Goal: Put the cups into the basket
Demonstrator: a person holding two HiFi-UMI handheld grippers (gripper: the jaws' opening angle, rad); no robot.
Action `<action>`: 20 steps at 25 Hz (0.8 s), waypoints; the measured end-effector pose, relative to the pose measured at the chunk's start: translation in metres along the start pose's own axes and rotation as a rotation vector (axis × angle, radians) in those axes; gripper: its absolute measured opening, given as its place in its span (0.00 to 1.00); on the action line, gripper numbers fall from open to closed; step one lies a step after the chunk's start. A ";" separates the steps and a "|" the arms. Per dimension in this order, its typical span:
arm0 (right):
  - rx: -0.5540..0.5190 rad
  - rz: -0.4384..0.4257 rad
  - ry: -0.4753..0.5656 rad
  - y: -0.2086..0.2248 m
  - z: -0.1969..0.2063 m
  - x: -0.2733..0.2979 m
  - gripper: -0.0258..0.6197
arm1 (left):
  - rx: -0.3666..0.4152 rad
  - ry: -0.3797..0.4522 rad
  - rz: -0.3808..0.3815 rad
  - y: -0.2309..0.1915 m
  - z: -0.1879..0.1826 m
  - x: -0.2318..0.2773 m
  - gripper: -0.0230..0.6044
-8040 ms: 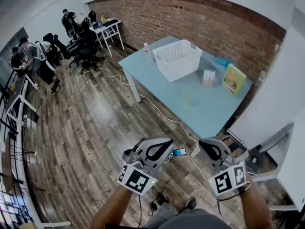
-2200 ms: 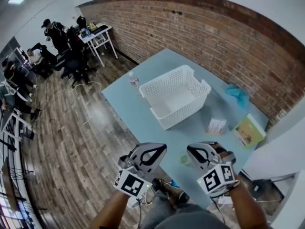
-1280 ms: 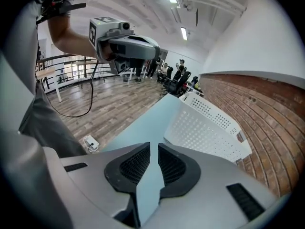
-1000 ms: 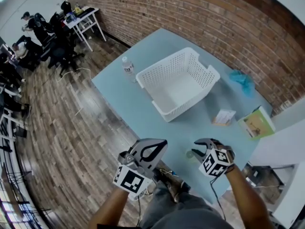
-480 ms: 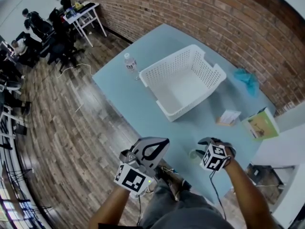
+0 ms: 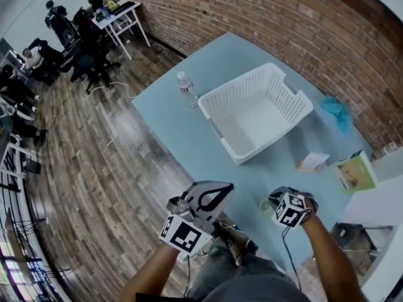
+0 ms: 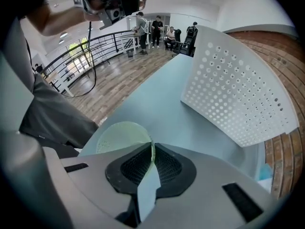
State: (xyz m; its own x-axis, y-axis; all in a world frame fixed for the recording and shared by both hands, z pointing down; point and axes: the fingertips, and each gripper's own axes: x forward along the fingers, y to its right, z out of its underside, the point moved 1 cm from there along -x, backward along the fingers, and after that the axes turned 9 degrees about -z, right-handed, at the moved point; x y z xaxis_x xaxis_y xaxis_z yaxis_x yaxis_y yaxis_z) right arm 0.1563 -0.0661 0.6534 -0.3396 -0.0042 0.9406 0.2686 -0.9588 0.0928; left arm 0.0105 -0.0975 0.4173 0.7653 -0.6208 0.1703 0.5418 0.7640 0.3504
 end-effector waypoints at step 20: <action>-0.051 0.152 0.120 0.019 -0.046 -0.061 0.09 | -0.030 0.025 -0.021 -0.023 0.006 0.007 0.03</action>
State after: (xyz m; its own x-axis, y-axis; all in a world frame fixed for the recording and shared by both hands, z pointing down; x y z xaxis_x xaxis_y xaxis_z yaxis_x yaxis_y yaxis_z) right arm 0.1409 -0.0965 0.5825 -0.4047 -0.1807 0.8964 0.2804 -0.9576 -0.0664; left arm 0.0010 -0.1205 0.4162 0.7617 -0.6326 0.1402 0.5679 0.7560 0.3255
